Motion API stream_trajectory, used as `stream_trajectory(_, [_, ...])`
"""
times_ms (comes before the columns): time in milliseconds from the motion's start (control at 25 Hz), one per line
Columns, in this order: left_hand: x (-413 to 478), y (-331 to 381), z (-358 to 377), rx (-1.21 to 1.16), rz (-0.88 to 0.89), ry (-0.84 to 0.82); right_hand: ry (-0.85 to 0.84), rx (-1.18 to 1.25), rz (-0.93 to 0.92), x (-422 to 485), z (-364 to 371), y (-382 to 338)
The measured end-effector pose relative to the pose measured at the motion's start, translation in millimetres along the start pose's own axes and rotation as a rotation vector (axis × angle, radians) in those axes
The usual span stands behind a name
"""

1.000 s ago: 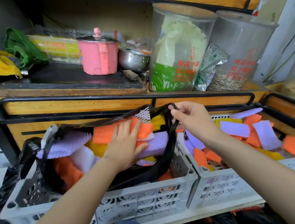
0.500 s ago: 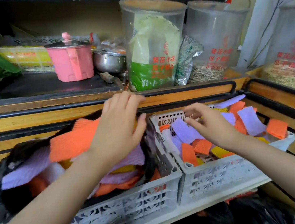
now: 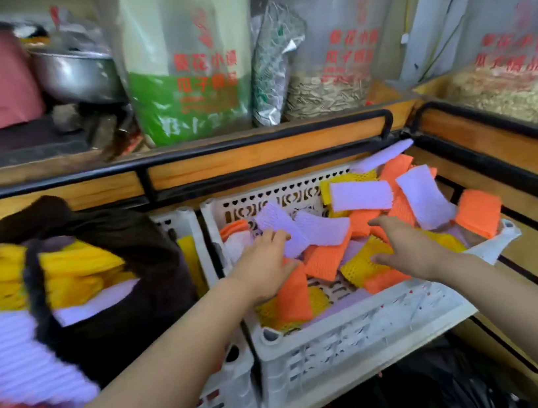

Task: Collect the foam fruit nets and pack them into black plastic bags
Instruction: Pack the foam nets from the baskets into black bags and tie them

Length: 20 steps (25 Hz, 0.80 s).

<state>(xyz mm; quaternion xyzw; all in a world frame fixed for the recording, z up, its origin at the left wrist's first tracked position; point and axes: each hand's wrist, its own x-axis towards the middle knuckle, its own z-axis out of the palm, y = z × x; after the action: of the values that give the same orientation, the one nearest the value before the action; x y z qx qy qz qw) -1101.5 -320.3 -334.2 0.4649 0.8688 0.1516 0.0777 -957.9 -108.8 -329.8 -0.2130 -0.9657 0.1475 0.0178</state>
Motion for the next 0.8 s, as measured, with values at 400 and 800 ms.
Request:
stream_trajectory(400, [71, -23, 64, 0.108, -0.280, -0.465, -0.244, -0.104, 0.070, 58, 31, 50])
stream_trajectory(800, [53, 18, 41, -0.590, -0.274, 0.155, 0.486, 0.238, 0.089, 35, -16, 30])
